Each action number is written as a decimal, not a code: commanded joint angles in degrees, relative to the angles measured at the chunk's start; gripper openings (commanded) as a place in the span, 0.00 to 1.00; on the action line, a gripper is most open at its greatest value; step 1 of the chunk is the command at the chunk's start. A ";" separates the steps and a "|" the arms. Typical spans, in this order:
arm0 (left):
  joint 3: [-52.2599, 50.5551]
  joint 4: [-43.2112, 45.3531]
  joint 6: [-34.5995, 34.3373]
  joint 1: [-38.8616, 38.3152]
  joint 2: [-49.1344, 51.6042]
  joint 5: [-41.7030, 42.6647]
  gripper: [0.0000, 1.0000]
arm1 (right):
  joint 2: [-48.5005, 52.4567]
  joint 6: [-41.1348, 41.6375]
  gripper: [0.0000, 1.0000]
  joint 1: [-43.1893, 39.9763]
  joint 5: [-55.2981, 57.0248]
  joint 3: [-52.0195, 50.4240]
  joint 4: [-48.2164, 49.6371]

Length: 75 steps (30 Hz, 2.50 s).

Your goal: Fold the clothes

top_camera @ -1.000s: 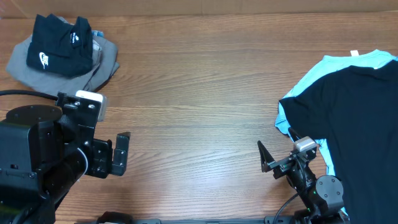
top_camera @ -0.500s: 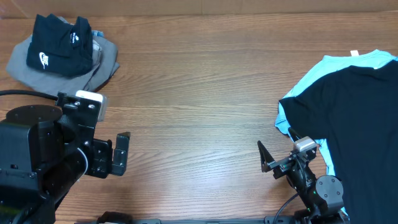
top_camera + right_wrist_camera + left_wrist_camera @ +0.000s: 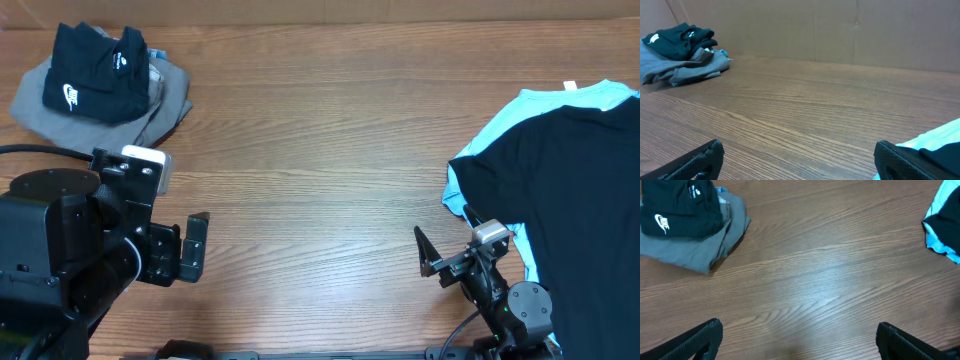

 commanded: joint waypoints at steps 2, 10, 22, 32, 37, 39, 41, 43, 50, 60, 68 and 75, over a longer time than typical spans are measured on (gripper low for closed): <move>-1.64 0.17 -0.13 0.00 -2.14 -2.64 1.00 | -0.68 -0.04 1.00 -0.07 -0.22 -0.20 0.59; -21.07 5.55 -0.13 2.62 -15.06 -3.34 1.00 | -0.68 -0.04 1.00 -0.07 -0.22 -0.20 0.59; -63.87 48.98 5.25 4.59 -43.74 -1.90 1.00 | -0.68 -0.04 1.00 -0.07 -0.24 -0.20 0.59; -86.09 70.36 4.09 4.68 -56.87 6.38 1.00 | -0.68 -0.04 1.00 -0.07 -0.22 -0.20 0.59; -92.08 73.20 2.84 4.68 -60.52 6.29 1.00 | -0.68 -0.04 1.00 -0.07 -0.22 -0.20 0.59; -93.77 74.18 2.84 4.68 -61.68 6.01 1.00 | -0.68 -0.04 1.00 -0.07 -0.22 -0.20 0.59; -94.77 74.95 2.84 4.68 -61.64 5.95 1.00 | -0.68 -0.04 1.00 -0.07 -0.22 -0.20 0.59; -96.04 75.63 2.86 4.68 -61.64 5.88 1.00 | -0.68 -0.04 1.00 -0.07 -0.22 -0.20 0.59; -102.42 79.03 2.84 4.68 -61.61 5.73 1.00 | -0.68 -0.04 1.00 -0.07 -0.22 -0.20 0.59; -102.73 79.58 2.86 4.61 -61.57 5.64 1.00 | -0.68 -0.04 1.00 -0.07 -0.22 -0.20 0.59; -102.73 79.56 2.86 4.61 -61.57 5.66 1.00 | -0.68 -0.04 1.00 -0.07 -0.22 -0.20 0.59; -102.73 79.56 2.86 4.61 -61.57 5.64 1.00 | -0.68 -0.04 1.00 -0.07 -0.24 -0.20 0.59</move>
